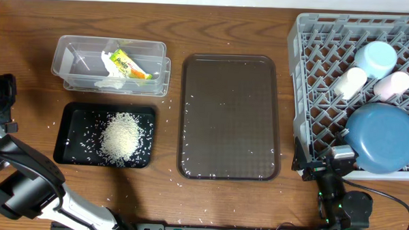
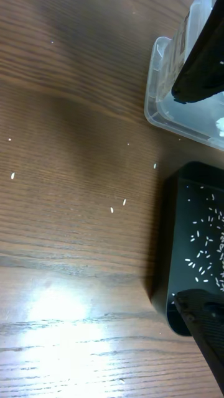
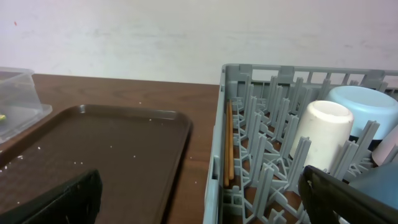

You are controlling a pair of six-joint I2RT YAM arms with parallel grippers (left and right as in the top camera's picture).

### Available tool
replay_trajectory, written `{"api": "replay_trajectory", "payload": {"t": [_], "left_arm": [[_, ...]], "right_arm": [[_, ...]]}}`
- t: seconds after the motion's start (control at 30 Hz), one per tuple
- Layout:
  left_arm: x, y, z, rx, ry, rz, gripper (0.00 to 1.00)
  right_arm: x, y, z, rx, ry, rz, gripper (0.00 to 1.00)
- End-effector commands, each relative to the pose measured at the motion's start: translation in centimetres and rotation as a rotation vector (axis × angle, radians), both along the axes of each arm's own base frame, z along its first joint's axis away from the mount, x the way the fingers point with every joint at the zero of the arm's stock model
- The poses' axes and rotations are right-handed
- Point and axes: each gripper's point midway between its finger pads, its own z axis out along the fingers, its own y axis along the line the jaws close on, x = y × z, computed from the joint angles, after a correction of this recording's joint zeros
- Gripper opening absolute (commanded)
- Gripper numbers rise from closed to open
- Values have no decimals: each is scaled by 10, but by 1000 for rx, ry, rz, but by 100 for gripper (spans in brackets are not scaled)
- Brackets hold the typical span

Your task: Sort waste into correct bins and load items into the dishwasher rack

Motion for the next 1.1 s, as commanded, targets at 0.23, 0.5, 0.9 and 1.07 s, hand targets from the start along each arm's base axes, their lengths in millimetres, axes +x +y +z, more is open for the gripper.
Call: {"api": "replay_trajectory", "payload": {"t": [0.23, 0.5, 0.9, 1.07], "left_arm": [[-25, -25, 10, -6, 139, -66, 98], [-52, -67, 33, -7, 194, -176, 98], [-34, -137, 10, 342, 25, -463, 98], [-23, -173, -4, 525, -95, -714, 98]], "right_arm": [[0, -2, 0, -11, -5, -5, 99], [0, -2, 0, -11, -5, -5, 99], [0, -2, 0, -11, -5, -5, 99], [0, -2, 0, -11, -6, -5, 99]]}}
